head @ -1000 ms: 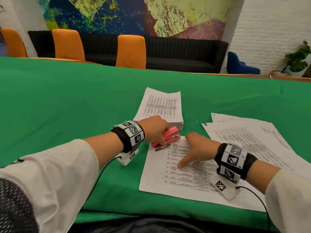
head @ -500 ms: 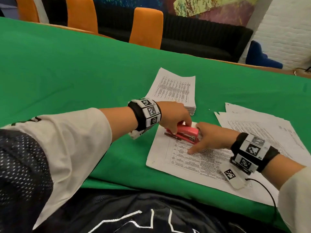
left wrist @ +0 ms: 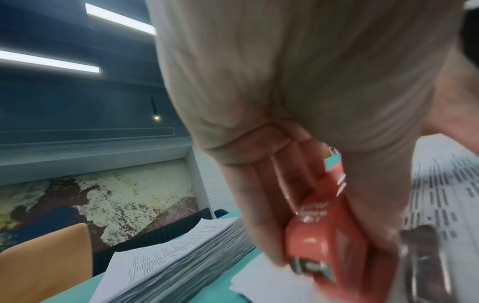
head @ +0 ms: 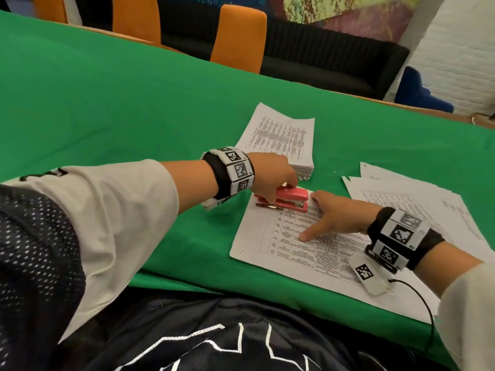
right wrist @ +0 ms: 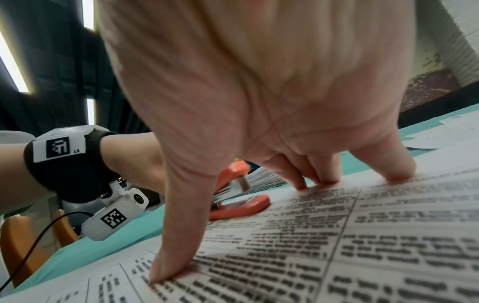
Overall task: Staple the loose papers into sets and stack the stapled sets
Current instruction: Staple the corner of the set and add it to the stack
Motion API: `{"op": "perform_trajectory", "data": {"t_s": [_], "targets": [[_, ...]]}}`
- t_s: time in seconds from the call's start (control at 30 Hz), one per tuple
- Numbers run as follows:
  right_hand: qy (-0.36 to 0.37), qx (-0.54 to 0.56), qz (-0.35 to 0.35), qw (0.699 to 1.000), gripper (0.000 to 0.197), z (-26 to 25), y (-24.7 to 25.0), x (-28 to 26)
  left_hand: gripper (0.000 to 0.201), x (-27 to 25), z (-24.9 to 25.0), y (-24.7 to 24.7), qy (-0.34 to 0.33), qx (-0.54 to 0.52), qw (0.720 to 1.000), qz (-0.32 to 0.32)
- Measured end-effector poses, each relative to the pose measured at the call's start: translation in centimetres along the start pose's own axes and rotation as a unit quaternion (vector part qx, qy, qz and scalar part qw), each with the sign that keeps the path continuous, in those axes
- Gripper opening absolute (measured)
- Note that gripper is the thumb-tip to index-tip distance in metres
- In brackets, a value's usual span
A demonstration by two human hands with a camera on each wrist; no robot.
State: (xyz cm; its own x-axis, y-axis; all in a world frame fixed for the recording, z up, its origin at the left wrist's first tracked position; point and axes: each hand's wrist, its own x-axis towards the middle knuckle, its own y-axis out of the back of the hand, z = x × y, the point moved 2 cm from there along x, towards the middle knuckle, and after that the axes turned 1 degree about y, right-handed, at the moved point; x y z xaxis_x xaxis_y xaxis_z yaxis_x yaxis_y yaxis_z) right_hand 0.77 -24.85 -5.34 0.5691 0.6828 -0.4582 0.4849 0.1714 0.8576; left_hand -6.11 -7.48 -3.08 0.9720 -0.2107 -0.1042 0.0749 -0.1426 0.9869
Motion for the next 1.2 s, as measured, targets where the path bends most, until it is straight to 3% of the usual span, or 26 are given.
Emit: {"op": "perform_trajectory", "data": {"t_s": [0.07,0.2,0.33,0.63,0.77,0.83,0.87,0.93,1.0,1.13,1.2], "targets": [[0.0,-0.001,-0.002,1.0,0.104,0.1,0.0,0.1,0.034,-0.1,0.2,0.0,-0.028,-0.002,1.0,-0.002],[0.008,-0.008,-0.001,1.0,0.098,0.0,0.0,0.3,0.032,0.0,-0.1,-0.1,0.003,-0.001,1.0,0.002],[0.008,-0.021,0.001,1.0,0.094,0.2,0.0,0.3,0.03,-0.9,-1.0,-0.4,-0.007,0.007,1.0,-0.004],[-0.004,0.013,0.003,1.0,0.094,0.1,0.0,-0.1,0.044,-4.2,-5.2,0.0,0.135,-0.079,0.988,-0.005],[0.037,0.14,0.102,0.984,0.075,-0.8,0.5,-0.3,0.047,-4.1,-6.2,1.8,0.195,-0.171,0.963,0.069],[0.075,0.269,0.127,0.952,0.056,-1.6,1.0,0.1,0.05,-3.8,-5.7,2.7,0.213,-0.229,0.943,0.113],[0.078,0.38,0.107,0.916,0.042,-2.2,1.2,0.4,0.054,-3.6,-5.3,3.0,0.219,-0.254,0.933,0.132],[0.071,0.584,0.056,0.806,0.037,-3.4,1.3,0.7,0.062,-3.4,-4.0,3.5,0.229,-0.289,0.914,0.168],[0.075,0.666,0.066,0.739,0.035,-4.7,1.3,0.5,0.063,-3.3,-2.6,3.6,0.24,-0.329,0.894,0.189],[0.067,0.668,0.153,0.725,0.026,-6.1,0.5,0.4,0.047,-3.3,-0.9,2.9,0.258,-0.406,0.851,0.213],[0.067,0.67,0.16,0.722,0.027,-6.2,0.1,0.5,0.047,-3.3,-0.6,2.7,0.269,-0.419,0.836,0.231]]}}
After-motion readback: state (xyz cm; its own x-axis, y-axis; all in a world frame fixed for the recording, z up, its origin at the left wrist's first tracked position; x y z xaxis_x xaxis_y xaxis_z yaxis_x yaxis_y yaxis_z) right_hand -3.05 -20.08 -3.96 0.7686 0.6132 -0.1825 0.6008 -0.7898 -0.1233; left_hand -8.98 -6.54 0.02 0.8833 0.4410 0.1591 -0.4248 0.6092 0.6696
